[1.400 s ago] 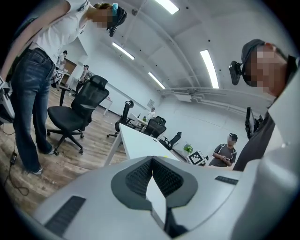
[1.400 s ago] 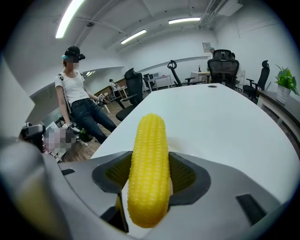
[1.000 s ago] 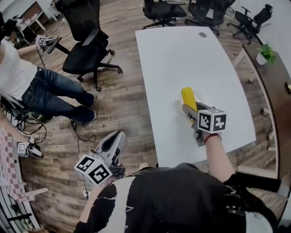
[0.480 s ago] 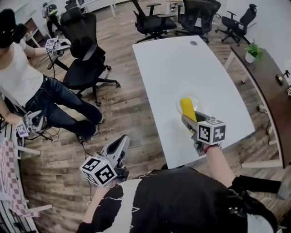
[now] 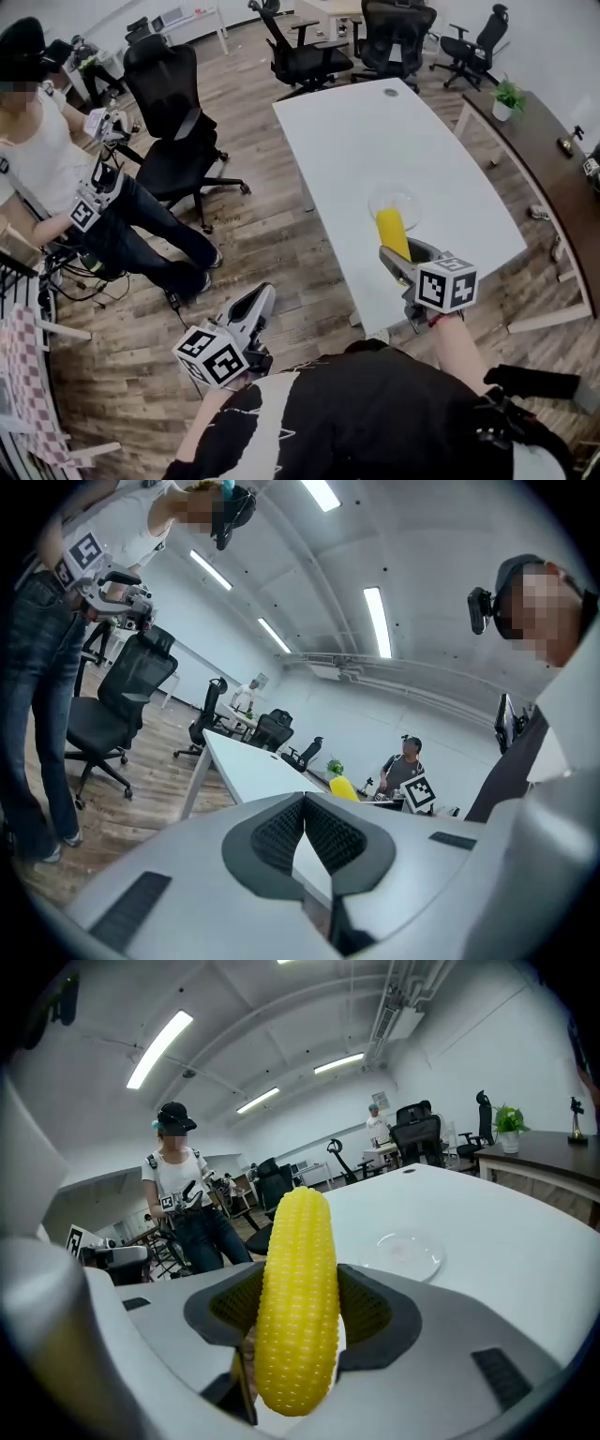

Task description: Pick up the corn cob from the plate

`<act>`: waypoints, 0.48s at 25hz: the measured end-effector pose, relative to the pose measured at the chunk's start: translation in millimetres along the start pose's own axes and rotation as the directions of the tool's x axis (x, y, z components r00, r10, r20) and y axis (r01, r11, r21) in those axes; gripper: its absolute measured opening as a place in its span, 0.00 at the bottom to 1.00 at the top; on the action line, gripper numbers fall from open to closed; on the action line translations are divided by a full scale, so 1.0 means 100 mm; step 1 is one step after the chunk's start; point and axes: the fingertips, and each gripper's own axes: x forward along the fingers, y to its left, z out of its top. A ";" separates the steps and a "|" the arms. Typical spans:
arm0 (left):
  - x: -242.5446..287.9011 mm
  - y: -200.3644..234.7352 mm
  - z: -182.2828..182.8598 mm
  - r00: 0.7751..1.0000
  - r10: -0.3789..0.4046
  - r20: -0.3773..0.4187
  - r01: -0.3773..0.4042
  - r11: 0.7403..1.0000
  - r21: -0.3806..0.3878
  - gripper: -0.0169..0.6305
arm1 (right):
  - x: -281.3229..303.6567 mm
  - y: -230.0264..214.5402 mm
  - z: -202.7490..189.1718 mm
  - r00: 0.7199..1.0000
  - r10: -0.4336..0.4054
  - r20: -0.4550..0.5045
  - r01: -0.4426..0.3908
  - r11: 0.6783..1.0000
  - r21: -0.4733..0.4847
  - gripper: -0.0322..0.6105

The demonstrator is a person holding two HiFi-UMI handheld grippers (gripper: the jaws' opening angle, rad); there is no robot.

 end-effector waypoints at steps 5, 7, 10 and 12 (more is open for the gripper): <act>-0.21 0.07 -0.10 1.000 0.008 -0.016 -0.008 1.000 -0.014 0.05 | -0.23 0.12 -0.14 1.000 -0.026 0.003 0.026 1.000 0.004 0.43; -0.25 0.08 -0.16 1.000 0.012 -0.015 -0.013 1.000 -0.024 0.05 | -0.32 0.11 -0.20 0.999 -0.040 0.002 0.040 0.999 0.013 0.43; -0.25 0.06 -0.24 1.000 -0.004 -0.019 0.004 0.999 -0.033 0.05 | -0.40 0.11 -0.25 0.998 -0.057 0.016 0.056 0.997 0.047 0.43; -0.24 0.03 -0.33 0.999 -0.021 -0.030 0.020 0.999 -0.046 0.05 | -0.43 0.13 -0.30 0.999 -0.047 0.017 0.045 0.995 0.086 0.43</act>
